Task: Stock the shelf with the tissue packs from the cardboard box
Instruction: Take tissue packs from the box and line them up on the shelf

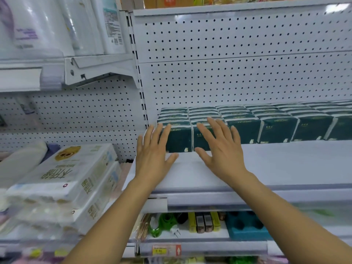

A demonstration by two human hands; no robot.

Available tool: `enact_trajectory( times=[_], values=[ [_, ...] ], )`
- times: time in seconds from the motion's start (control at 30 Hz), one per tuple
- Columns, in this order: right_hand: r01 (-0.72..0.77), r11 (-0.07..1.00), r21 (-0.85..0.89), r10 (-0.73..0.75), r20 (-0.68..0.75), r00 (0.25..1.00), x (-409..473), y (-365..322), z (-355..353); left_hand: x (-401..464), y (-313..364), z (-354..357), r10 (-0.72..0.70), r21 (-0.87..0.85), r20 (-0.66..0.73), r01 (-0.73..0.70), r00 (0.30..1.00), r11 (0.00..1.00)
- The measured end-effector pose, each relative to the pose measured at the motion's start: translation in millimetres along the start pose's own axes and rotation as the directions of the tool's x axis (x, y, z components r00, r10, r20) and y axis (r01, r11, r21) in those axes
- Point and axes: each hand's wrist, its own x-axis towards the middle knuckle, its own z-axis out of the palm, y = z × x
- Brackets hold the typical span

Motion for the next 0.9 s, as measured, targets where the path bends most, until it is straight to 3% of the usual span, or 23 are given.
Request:
enact_trajectory(
  times=[0.1, 0.23, 0.4, 0.63, 0.77, 0.9],
  values=[
    [0.024, 0.996, 0.08, -0.021, -0.035, 0.999, -31.0, -31.1, -22.6, -42.3, 2.2, -24.0, 0.058, -0.046, -0.105, -0.063, 0.993, 0.997],
    [0.023, 0.99, 0.139, -0.024, 0.007, 1.0, -86.0, -74.3, -40.9, -111.4, 0.2, -50.7, 0.091, -0.046, -0.113, -0.097, 0.989, 0.994],
    [0.051, 0.985, 0.166, -0.068, 0.1, 0.993, -156.7, -126.4, -42.0, -198.6, -28.0, -68.4, 0.099, -0.022, -0.024, -0.1, 0.995, 0.995],
    [0.033, 0.97, 0.239, -0.107, 0.306, 0.946, -249.8, -195.3, -18.9, -321.0, -84.4, -66.7, -0.049, 0.01, 0.241, 0.049, 0.969, 0.999],
    [-0.004, 0.972, 0.236, -0.112, 0.478, 0.871, -294.0, -217.8, 4.0, -383.1, -113.2, -48.9, -0.146, 0.028, 0.412, 0.148, 0.899, 0.989],
    [-0.058, 0.982, 0.182, -0.09, 0.705, 0.703, -333.4, -231.5, 33.0, -441.3, -134.1, -21.3, -0.223, 0.035, 0.577, 0.249, 0.786, 0.968]
  ],
)
